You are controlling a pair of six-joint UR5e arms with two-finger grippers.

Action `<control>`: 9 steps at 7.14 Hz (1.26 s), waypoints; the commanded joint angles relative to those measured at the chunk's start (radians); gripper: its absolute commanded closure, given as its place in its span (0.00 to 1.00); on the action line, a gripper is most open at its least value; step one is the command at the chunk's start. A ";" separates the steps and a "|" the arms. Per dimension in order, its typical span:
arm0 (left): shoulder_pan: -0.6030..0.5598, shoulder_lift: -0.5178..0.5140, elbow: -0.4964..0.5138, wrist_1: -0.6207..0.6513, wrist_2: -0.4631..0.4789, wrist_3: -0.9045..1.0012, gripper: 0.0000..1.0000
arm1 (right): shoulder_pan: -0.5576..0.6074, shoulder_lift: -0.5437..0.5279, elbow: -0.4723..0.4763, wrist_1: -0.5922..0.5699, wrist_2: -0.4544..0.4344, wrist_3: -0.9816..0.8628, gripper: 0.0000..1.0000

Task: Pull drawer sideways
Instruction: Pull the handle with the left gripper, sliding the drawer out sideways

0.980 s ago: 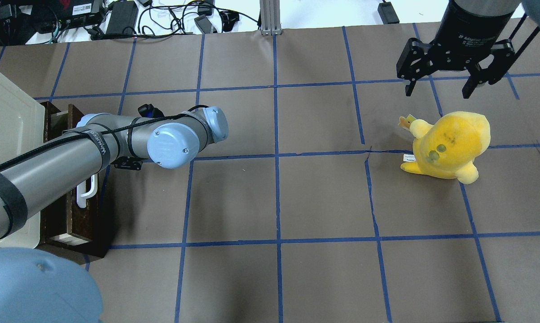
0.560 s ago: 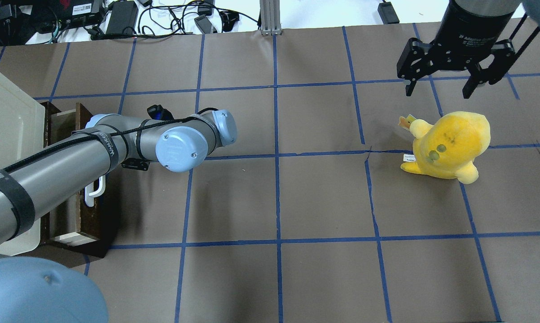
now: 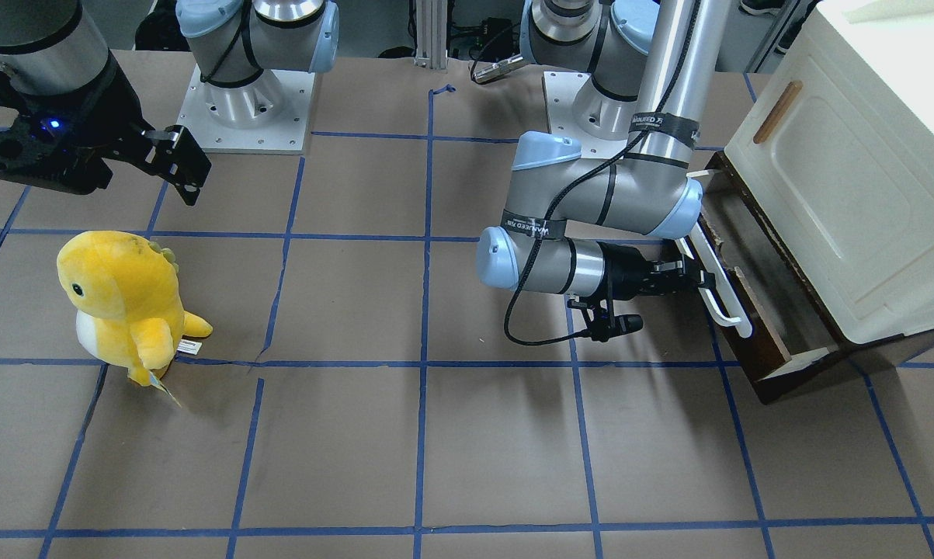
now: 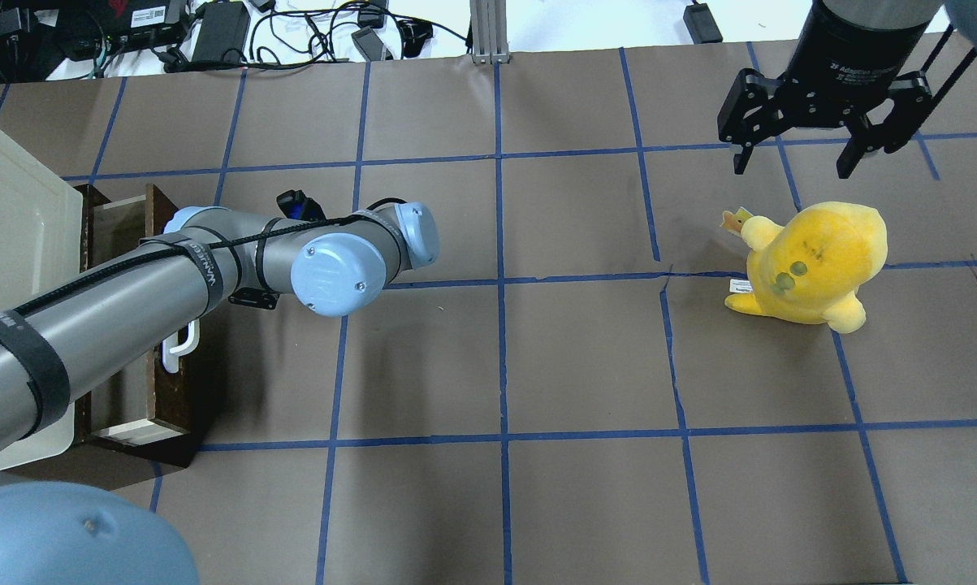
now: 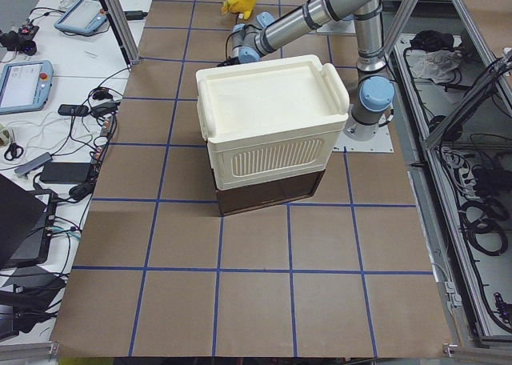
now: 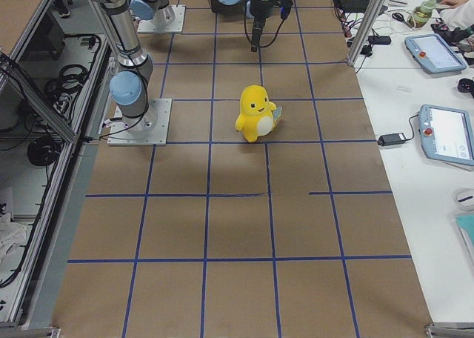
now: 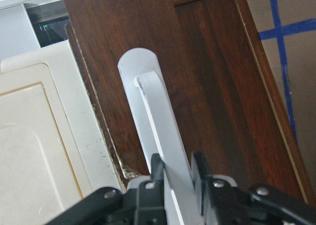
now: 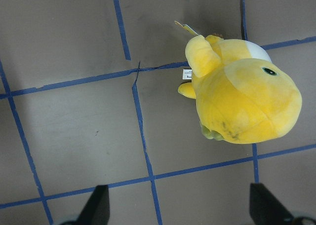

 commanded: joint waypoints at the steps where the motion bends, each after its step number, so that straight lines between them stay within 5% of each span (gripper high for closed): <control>1: -0.010 -0.009 0.035 -0.006 -0.002 0.016 0.82 | 0.000 0.000 0.000 0.000 0.000 0.000 0.00; 9: -0.063 -0.026 0.049 -0.011 -0.011 0.042 0.82 | -0.001 0.000 0.000 0.000 0.000 0.000 0.00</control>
